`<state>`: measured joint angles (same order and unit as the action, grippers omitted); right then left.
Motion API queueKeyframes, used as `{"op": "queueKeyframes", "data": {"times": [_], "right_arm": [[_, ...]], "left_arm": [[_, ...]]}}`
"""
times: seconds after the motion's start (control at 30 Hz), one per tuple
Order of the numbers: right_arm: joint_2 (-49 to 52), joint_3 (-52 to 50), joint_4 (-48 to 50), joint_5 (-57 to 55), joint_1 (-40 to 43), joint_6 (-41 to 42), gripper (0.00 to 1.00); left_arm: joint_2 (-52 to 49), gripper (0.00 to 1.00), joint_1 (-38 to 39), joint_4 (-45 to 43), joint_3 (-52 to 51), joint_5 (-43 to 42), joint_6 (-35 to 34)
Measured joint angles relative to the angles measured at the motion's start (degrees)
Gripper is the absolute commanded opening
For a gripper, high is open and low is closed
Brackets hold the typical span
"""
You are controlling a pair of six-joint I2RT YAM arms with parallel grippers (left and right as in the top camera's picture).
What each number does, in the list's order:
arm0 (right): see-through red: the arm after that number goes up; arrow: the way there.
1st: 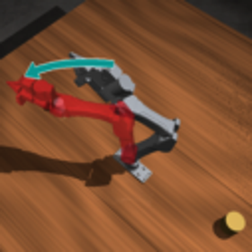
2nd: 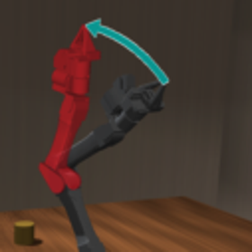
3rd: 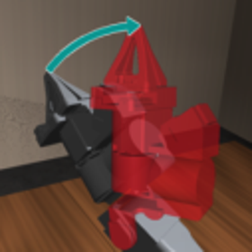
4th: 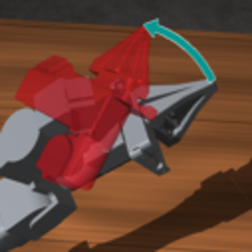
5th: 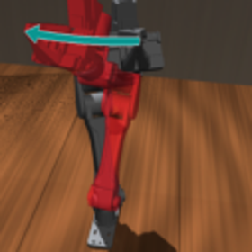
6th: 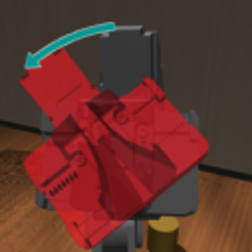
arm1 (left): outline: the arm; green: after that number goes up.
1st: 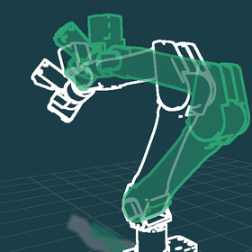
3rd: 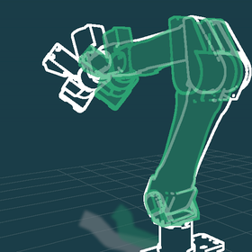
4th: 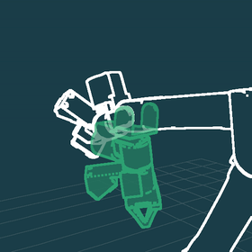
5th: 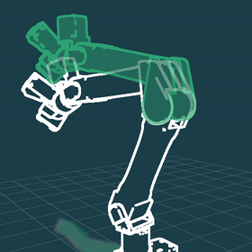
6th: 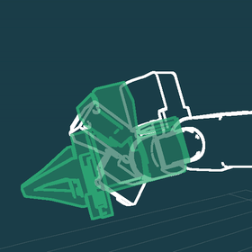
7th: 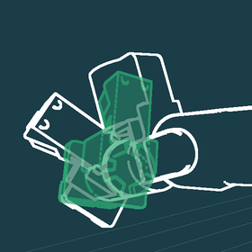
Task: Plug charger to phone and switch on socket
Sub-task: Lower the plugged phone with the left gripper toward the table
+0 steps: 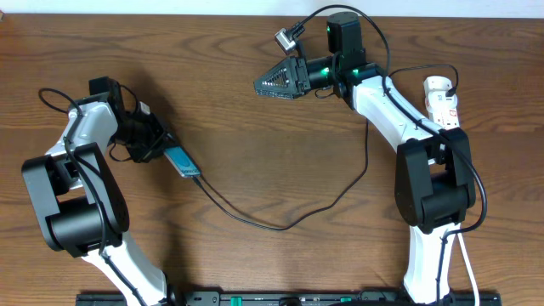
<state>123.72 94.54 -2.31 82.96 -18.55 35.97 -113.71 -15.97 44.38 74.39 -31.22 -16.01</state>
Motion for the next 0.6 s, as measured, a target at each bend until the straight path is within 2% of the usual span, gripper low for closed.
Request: {"op": "queueKeyframes", "data": {"times": [0.3, 0.6], "right_arm": [[0.0, 0.0, 0.0, 0.0, 0.0, 0.0, 0.99], [0.0, 0.0, 0.0, 0.0, 0.0, -0.2, 0.99]], "left_arm": [[0.0, 0.07, 0.0, -0.3, 0.0, 1.7, 0.2], [0.0, 0.07, 0.0, -1.4, 0.0, 1.2, 4.3]]}}
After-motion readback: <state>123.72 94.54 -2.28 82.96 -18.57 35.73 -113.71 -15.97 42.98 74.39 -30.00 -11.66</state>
